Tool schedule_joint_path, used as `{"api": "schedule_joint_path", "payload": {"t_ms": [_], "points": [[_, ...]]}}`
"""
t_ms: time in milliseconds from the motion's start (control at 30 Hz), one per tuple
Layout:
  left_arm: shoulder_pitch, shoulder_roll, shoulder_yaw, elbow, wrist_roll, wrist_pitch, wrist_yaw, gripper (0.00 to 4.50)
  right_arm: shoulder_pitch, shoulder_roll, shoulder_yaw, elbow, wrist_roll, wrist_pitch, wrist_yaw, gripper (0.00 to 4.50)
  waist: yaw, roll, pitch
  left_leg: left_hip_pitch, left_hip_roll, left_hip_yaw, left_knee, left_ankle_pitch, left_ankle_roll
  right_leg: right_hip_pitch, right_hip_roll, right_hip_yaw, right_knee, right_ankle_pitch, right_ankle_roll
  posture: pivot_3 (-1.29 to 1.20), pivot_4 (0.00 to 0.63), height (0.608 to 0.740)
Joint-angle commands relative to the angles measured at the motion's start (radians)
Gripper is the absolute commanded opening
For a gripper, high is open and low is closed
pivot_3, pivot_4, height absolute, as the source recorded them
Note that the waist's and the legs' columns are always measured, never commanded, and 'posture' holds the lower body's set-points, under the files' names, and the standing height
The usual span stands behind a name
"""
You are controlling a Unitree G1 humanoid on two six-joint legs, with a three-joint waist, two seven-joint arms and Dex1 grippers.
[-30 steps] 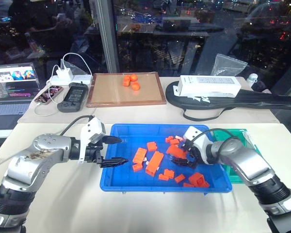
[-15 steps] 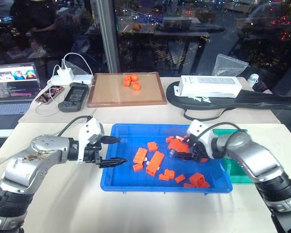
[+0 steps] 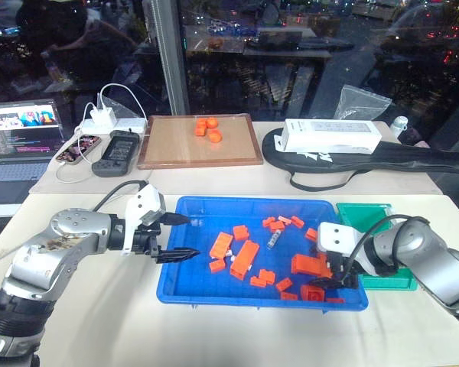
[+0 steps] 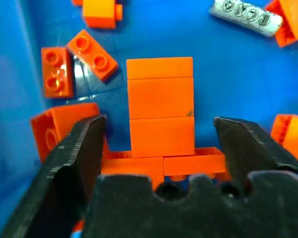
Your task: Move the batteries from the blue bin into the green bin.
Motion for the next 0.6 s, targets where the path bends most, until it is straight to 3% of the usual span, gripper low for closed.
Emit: {"api": "schedule_joint_path", "payload": {"t_ms": [33,267,600], "points": [[-0.015,0.007,0.008,-0.018,-0.010,-0.009,-0.009,4.50,-0.009,-0.009,-0.015,0.021,-0.014,-0.061,0.049,4.48,0.001,0.000,0.000,0.000,0.000,0.000,0.000,0.000,0.000,0.000,0.000,0.000,0.000,0.000,0.000,0.00,0.150,0.740],[0.006,0.009,0.021,-0.031,-0.011,-0.005,0.001,4.50,-0.128,0.084,-0.073,0.100,0.008,-0.036,0.018,4.48,-0.004,0.000,0.000,0.000,0.000,0.000,0.000,0.000,0.000,0.000,0.000,0.000,0.001,0.000,0.000,0.00,0.150,0.740],[0.010,0.002,0.019,-0.040,-0.012,-0.005,0.013,4.50,-0.258,0.306,0.007,0.293,-0.077,0.102,-0.117,4.48,0.000,0.000,0.000,0.000,0.000,0.003,0.001,0.000,0.000,0.000,0.001,0.001,0.002,0.000,0.000,0.00,0.150,0.740]]}}
